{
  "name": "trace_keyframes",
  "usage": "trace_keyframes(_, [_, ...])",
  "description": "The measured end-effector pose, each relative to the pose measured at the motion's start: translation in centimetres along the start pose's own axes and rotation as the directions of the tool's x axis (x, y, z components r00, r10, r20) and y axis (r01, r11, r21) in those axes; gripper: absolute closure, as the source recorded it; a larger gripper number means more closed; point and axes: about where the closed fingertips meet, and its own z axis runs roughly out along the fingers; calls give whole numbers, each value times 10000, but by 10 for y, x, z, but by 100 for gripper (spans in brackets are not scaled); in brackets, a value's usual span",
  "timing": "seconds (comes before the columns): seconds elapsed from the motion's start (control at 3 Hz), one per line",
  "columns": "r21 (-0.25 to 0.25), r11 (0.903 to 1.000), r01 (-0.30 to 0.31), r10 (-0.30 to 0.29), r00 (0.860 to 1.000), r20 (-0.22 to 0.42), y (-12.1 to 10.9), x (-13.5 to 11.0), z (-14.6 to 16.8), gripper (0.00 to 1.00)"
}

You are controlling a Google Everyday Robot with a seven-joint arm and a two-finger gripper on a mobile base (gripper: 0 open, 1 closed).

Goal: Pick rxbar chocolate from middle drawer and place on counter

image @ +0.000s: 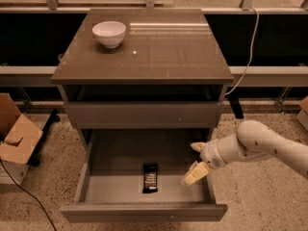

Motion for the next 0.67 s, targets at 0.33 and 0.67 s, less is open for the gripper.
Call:
trace_keyframes(0.33, [-63, 10000, -41, 41, 10000, -13, 1, 4, 4, 0])
trace_keyframes(0.67, [329, 9994, -93, 104, 9994, -339, -10, 6, 23, 0])
